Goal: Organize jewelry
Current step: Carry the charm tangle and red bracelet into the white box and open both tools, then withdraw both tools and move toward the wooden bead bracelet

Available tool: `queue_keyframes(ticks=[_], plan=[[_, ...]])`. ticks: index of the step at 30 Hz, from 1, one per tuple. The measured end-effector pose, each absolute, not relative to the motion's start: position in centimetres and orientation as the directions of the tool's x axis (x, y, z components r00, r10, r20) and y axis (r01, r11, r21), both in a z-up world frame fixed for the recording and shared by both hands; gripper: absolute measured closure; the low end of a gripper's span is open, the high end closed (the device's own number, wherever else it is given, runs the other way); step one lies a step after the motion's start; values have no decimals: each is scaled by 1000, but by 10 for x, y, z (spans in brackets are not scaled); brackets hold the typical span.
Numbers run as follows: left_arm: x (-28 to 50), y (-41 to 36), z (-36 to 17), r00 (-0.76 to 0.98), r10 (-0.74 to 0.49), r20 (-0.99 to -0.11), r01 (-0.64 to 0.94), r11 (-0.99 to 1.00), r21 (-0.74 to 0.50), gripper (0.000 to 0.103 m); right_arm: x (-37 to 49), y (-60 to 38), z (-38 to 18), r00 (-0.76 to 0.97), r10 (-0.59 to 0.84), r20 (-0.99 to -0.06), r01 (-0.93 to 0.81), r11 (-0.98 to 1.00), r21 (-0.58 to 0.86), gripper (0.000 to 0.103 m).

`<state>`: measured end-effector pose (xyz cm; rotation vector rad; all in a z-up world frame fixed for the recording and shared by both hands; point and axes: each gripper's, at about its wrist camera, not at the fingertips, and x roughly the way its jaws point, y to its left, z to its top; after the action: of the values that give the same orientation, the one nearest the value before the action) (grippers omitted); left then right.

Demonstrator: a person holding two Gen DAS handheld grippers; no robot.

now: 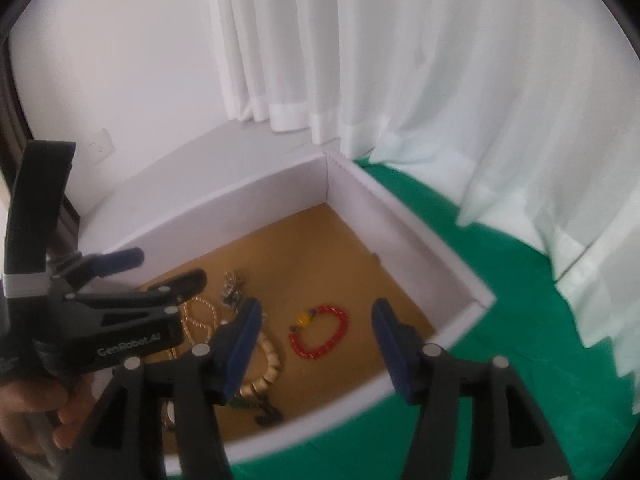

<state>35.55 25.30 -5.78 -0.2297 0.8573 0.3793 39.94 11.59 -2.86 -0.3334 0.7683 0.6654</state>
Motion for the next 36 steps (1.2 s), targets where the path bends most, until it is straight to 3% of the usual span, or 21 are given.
queue_keyframes(ticks=[12, 19, 24, 31, 36], plan=[[259, 131, -31, 735, 208, -645, -288, 957, -20, 13, 298, -24, -7, 640, 422, -642, -595, 801, -66, 45], [240, 74, -29, 768, 155, -621, -194, 981, 4, 11, 261, -92, -1, 676, 371, -637, -524, 849, -62, 45], [241, 39, -50, 725, 56, -686, -96, 995, -20, 10, 249, -132, 0, 700, 338, -629, -476, 877, -58, 45], [259, -11, -92, 620, -71, -781, 47, 997, -53, 10, 258, -236, 7, 751, 223, -622, -280, 960, 5, 45], [286, -56, -109, 535, -134, -834, 139, 988, -69, 10, 282, -297, -23, 666, 180, -724, -147, 983, 109, 45]])
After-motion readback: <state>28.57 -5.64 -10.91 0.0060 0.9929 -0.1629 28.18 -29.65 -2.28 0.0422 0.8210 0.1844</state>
